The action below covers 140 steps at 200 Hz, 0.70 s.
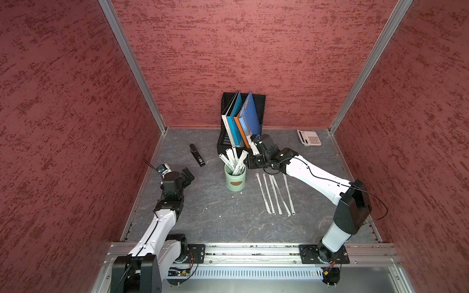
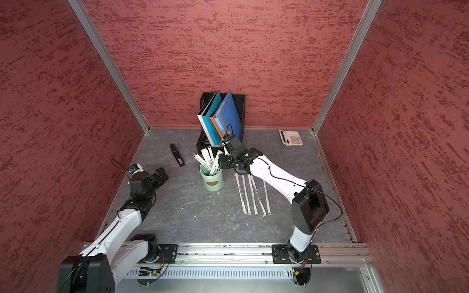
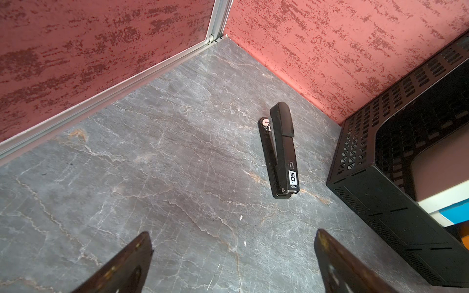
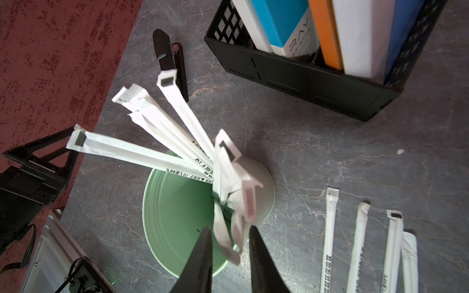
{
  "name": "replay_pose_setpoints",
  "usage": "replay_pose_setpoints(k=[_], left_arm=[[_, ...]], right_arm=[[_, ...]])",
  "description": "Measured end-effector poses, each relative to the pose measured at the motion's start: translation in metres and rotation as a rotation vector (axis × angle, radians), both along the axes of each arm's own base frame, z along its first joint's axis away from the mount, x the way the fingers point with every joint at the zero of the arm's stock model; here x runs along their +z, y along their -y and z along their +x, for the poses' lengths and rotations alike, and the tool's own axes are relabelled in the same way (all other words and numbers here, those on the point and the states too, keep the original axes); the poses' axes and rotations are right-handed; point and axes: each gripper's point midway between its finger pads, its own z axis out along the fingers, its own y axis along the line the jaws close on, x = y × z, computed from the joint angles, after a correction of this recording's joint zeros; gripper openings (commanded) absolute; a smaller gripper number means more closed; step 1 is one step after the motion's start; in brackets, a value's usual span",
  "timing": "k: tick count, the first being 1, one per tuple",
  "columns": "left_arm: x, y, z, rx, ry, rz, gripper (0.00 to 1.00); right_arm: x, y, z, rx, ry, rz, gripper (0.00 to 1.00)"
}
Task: Take the straws out of the storage container
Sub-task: Pick up the straw from the container.
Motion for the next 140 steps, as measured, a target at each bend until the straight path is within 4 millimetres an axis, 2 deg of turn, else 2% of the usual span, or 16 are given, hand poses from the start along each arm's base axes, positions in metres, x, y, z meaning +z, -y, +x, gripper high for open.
replay_pose_setpoints(k=[38, 83, 140], left_arm=[[0.000, 0.000, 0.000, -0.002, 0.000, -0.001, 1.00], [0.000, 0.001, 0.000, -0.003, 0.000, -0.001, 1.00], [0.000, 0.001, 0.000, -0.003, 0.000, -0.002, 1.00]], right_arm=[[0.008, -0.002, -0.009, 0.000, -0.018, 0.036, 0.24], [0.008, -0.007, -0.014, 0.006, -0.045, 0.061, 0.23], [-0.011, -0.012, -0.014, 0.012, -0.090, 0.046, 0.23]])
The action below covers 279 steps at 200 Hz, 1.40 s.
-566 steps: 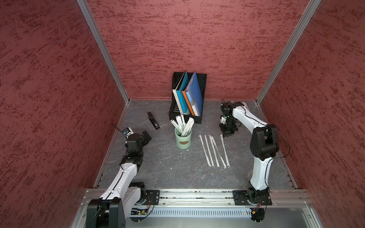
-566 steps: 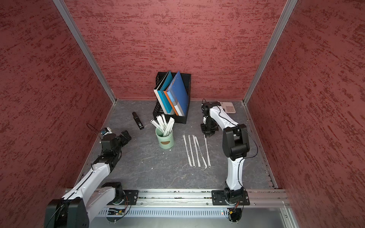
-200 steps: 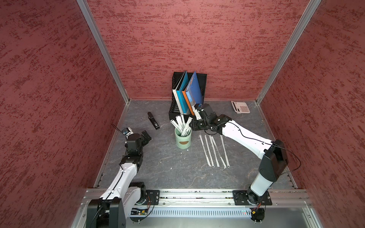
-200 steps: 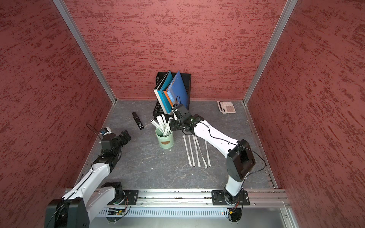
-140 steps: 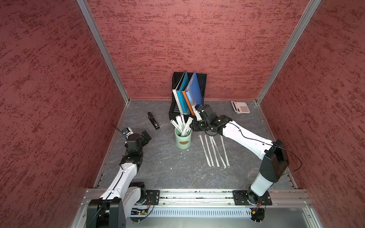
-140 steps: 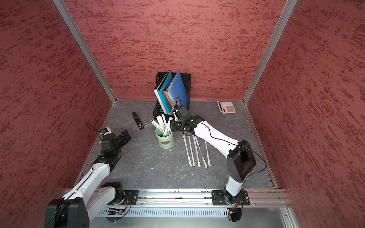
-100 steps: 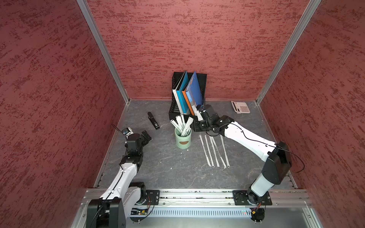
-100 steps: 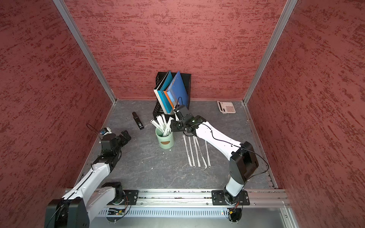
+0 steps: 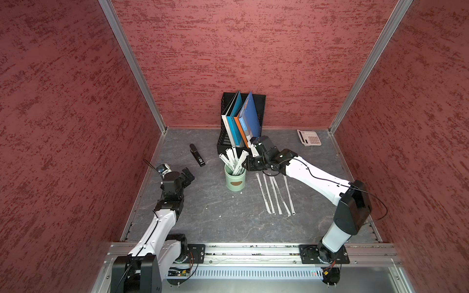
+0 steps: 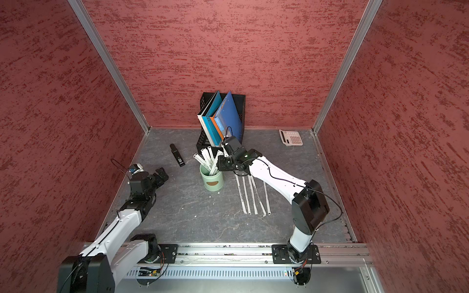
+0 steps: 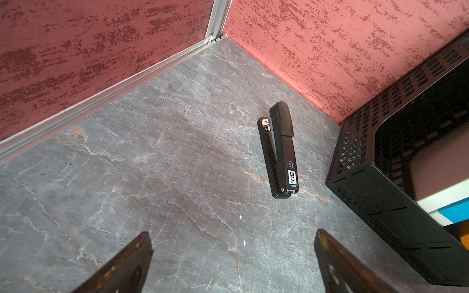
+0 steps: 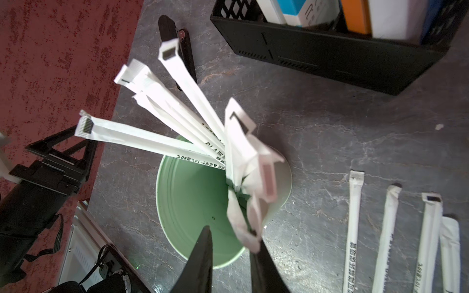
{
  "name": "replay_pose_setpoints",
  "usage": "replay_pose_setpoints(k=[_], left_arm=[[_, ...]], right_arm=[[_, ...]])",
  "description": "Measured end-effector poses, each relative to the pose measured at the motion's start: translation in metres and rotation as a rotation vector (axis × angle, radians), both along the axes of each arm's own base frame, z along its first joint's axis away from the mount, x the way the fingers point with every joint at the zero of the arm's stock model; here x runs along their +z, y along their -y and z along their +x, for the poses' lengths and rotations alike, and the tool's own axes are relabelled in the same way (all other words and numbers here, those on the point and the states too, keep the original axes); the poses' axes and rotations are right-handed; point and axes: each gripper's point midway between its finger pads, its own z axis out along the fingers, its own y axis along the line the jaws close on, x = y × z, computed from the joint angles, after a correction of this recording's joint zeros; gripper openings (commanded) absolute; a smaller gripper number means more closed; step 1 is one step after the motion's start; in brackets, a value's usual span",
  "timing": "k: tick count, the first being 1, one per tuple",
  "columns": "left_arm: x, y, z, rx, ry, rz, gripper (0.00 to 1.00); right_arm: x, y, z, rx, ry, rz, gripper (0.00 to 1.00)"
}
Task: Take the straws out of the storage container
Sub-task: Pick up the straw from the container.
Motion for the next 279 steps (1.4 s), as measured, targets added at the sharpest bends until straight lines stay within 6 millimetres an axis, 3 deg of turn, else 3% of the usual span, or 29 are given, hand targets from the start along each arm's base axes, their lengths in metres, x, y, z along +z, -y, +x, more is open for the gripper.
replay_pose_setpoints(k=[127, 201, 279], left_arm=[[0.000, -0.001, 0.000, 0.003, 0.000, 0.000, 1.00], [0.000, -0.001, 0.000, 0.001, 0.000, -0.001, 1.00], [-0.001, -0.001, 0.000, 0.001, -0.002, -0.002, 1.00]], right_arm=[[-0.003, -0.015, 0.012, 0.013, -0.009, 0.012, 0.22], [-0.002, -0.018, 0.015, 0.019, -0.006, 0.014, 0.08], [0.001, -0.017, 0.013, 0.026, -0.001, 0.011, 0.03]])
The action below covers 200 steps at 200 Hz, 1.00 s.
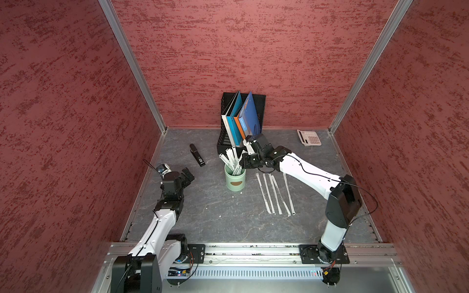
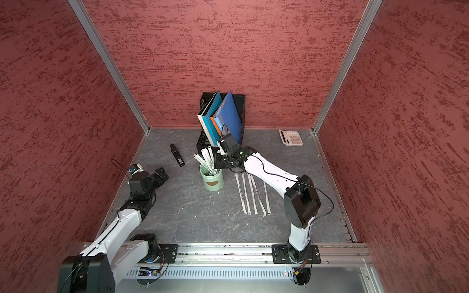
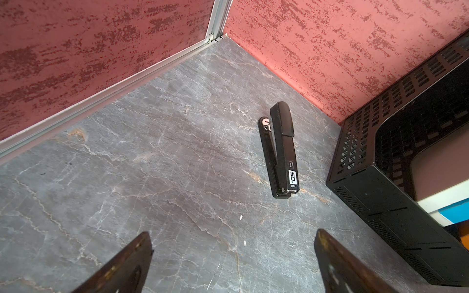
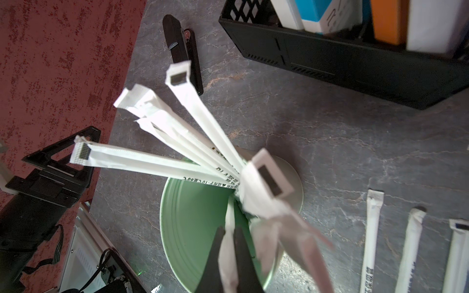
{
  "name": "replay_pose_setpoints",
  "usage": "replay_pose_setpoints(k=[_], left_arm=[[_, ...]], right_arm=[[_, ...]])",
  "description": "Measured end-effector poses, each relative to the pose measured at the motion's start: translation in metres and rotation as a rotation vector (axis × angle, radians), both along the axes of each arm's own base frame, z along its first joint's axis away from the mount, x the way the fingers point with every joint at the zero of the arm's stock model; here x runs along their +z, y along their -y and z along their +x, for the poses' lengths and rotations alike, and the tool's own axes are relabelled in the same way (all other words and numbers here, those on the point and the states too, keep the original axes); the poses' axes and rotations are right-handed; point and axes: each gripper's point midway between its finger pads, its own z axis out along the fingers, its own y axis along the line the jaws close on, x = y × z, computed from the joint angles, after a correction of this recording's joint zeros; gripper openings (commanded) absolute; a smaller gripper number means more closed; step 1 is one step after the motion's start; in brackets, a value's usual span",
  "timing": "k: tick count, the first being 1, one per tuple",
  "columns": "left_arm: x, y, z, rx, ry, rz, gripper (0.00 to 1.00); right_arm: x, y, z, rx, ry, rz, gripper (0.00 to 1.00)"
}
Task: Take the straws out of the storage container
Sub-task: Pick up the straw from the container.
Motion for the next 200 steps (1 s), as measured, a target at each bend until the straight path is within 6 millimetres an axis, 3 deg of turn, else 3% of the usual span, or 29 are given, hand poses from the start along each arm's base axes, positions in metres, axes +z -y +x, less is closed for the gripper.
replay_pose_setpoints(k=[31, 119, 165, 200], left_arm=[[-0.001, 0.000, 0.000, 0.000, -0.002, 0.000, 1.00], [-0.001, 0.000, 0.001, -0.002, -0.004, -0.002, 0.99], [-0.001, 0.000, 0.001, -0.002, -0.004, -0.002, 1.00], [-0.001, 0.000, 0.001, -0.002, -0.004, -0.002, 1.00]], right_arm=[[0.018, 0.005, -0.006, 0.011, 0.024, 0.007, 0.02], [0.115, 0.033, -0.032, 0.053, 0.185, 0.045, 0.00], [0.158, 0.077, -0.055, 0.027, 0.260, -0.026, 0.00], [0.157, 0.127, -0.064, -0.057, 0.258, -0.168, 0.00]])
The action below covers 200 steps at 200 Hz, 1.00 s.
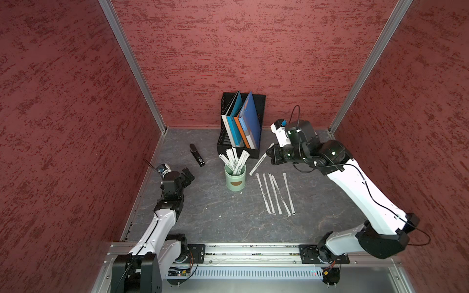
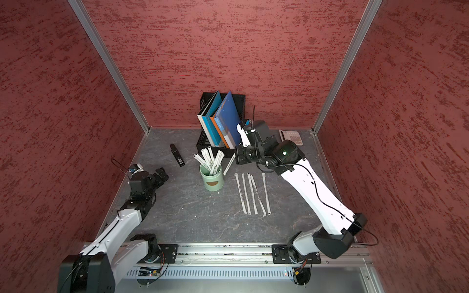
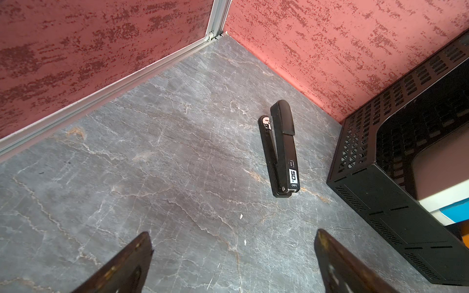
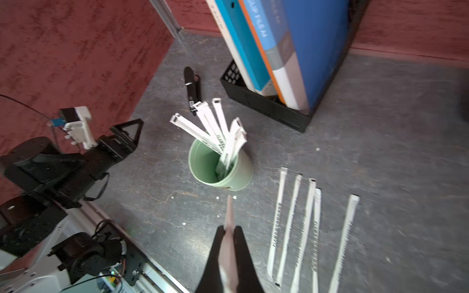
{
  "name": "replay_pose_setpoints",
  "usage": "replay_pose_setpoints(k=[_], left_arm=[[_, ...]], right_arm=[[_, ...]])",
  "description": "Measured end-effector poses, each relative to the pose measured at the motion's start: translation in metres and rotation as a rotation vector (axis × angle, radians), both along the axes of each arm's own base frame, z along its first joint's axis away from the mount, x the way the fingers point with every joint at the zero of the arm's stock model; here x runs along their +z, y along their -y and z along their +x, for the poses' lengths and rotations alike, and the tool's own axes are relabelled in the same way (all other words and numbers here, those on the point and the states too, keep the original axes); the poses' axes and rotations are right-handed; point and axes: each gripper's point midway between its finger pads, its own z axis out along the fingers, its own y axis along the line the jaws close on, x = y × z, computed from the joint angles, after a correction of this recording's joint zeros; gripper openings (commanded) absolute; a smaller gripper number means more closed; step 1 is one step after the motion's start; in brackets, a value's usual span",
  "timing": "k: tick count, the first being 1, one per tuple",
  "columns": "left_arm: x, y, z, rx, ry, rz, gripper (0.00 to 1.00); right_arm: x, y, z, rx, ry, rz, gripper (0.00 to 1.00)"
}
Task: Take the straws out of the storage container
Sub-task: Pick up the straw from the container, then place the straw at the center of the board.
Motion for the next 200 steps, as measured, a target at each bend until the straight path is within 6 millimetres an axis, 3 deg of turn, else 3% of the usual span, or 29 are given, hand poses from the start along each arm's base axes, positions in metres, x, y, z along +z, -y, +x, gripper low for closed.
replay_pose_setpoints(k=[46, 97, 152, 200], left_arm=[[0.000, 0.000, 0.000, 0.000, 0.000, 0.000, 1.00], [0.000, 0.000, 0.000, 0.000, 0.000, 0.000, 0.99], [0.000, 0.000, 0.000, -0.002, 0.001, -0.001, 0.99], [0.014, 0.012, 0.003, -0.074, 0.062, -0.009, 0.99]], right_arm=[[-0.023, 0.064, -0.001, -0.168, -0.067, -0.184, 0.00], [-0.064, 0.124, -0.006, -0.324, -0.212, -0.387, 0.00], [-0.103, 0.152, -0.013, -0.370, -0.387, -0.519, 0.00], [-0.158, 0.163, -0.023, -0.335, -0.586, -0.608, 0.00]])
